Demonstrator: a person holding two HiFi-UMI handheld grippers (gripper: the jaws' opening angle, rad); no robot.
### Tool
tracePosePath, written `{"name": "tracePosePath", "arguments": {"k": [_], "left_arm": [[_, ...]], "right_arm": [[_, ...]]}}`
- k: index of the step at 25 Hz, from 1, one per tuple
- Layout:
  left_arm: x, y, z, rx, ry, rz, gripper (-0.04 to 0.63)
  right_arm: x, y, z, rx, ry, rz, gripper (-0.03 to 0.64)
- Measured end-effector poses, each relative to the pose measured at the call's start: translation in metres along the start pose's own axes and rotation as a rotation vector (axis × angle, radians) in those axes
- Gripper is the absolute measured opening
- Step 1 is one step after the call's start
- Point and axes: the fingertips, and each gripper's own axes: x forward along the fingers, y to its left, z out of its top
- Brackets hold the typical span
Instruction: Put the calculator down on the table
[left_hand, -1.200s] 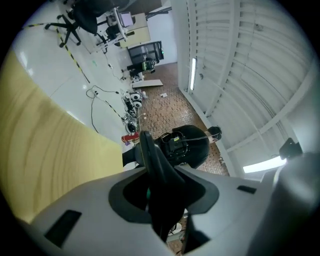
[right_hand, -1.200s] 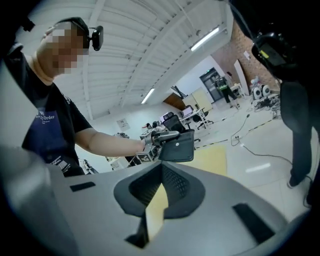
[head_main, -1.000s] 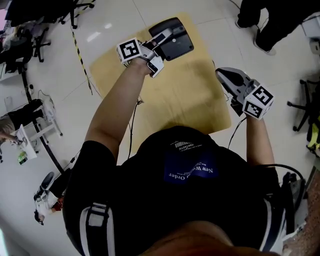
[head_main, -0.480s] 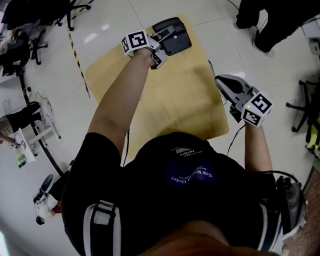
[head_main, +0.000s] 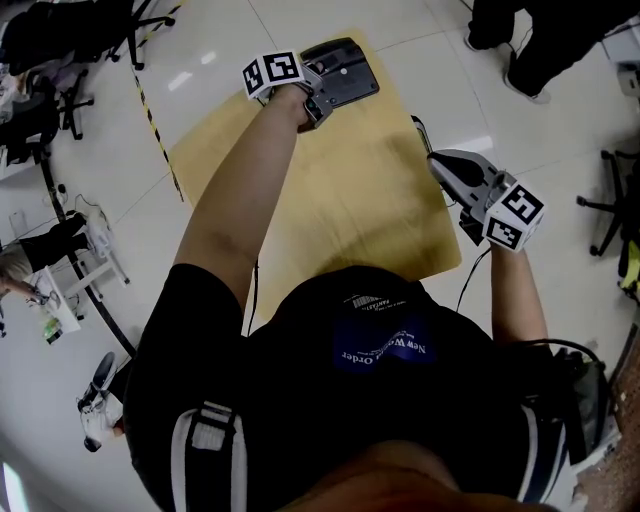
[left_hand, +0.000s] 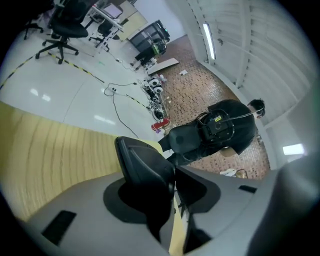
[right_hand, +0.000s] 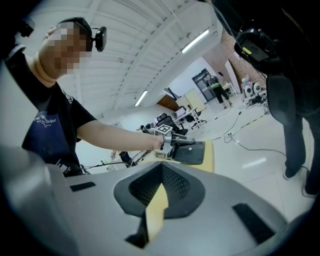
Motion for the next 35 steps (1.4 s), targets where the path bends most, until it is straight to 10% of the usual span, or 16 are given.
{"name": "tracePosePath", "arguments": {"k": [15,22,35], "left_arm": [[-0.015,0.015,-0.024,0.449,0.259,0.335,0.302],[-0.013,-0.008,-0.015,0.661,0.3,0.338,0.302],[-0.054,0.01,-0.022,0.604,0.429,0.469,0.302]], "right_arm": [[0.009,0.012,0.0,-0.01,0.02,0.05,-0.016],[0.008,0.012,0.009,-0.025,0.01,0.064,-0.017],[0.005,0.029,0.003,-0.035,0.008,0.077,-0.017]]}}
